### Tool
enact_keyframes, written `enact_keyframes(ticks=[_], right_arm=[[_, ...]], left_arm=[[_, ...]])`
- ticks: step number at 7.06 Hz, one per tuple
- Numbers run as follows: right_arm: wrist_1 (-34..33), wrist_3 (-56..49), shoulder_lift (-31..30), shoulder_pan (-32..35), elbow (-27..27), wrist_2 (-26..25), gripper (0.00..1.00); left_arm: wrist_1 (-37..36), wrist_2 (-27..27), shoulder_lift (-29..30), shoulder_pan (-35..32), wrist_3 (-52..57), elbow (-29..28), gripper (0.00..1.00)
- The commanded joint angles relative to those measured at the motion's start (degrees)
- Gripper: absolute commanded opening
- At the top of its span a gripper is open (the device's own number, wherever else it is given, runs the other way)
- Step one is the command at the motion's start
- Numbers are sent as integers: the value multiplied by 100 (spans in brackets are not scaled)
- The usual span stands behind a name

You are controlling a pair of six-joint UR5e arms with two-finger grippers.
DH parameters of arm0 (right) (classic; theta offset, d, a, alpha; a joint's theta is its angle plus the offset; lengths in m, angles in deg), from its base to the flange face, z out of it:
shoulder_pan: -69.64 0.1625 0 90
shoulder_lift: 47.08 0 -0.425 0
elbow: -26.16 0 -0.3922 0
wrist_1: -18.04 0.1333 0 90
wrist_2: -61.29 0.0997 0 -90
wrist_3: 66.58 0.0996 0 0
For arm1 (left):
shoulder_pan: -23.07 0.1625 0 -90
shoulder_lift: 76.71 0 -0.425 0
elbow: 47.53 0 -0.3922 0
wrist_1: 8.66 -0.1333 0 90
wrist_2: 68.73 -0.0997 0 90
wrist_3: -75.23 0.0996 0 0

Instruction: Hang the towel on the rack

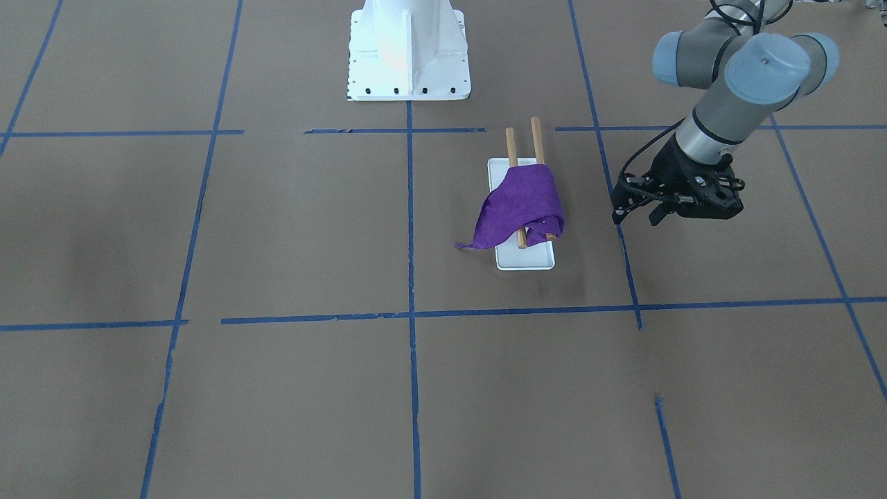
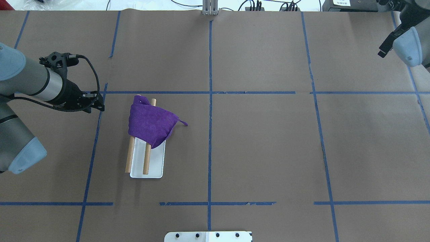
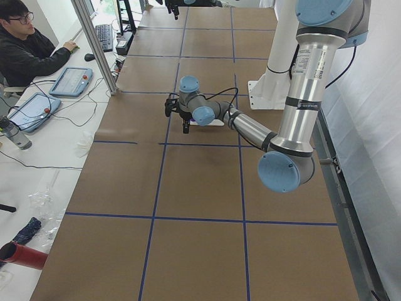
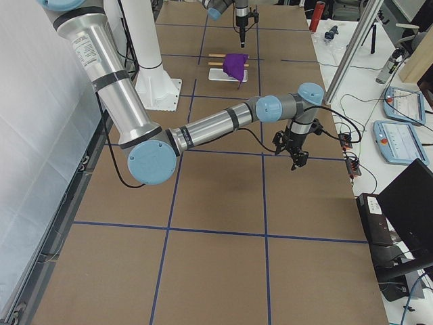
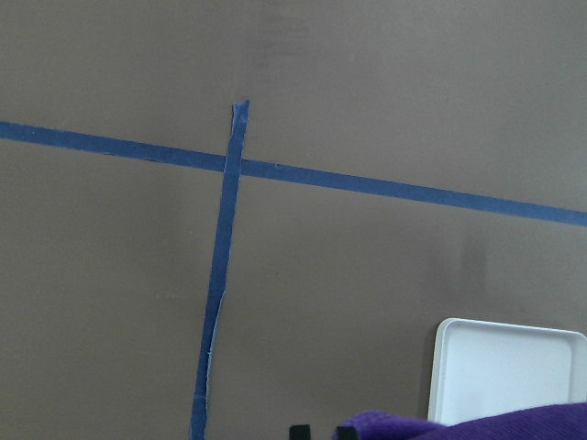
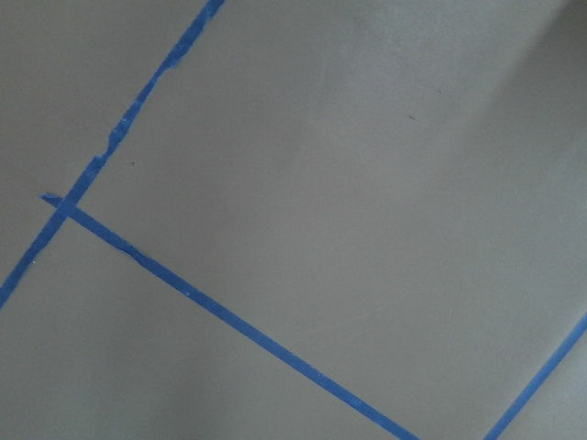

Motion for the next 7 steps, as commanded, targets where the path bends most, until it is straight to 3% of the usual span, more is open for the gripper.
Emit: enact_keyframes(ticks=[1, 4, 7], right_arm=[[-30, 23, -463, 530, 0, 77, 100], [49, 76, -1482, 1357, 18, 429, 100], [66, 486, -2089, 1517, 280, 526, 100]], left_arm=[[-126, 58, -449, -740, 2043, 27, 100], [-1854, 76, -530, -2513, 5367, -34, 100], [-2078, 76, -1214, -3255, 6040, -166, 100]])
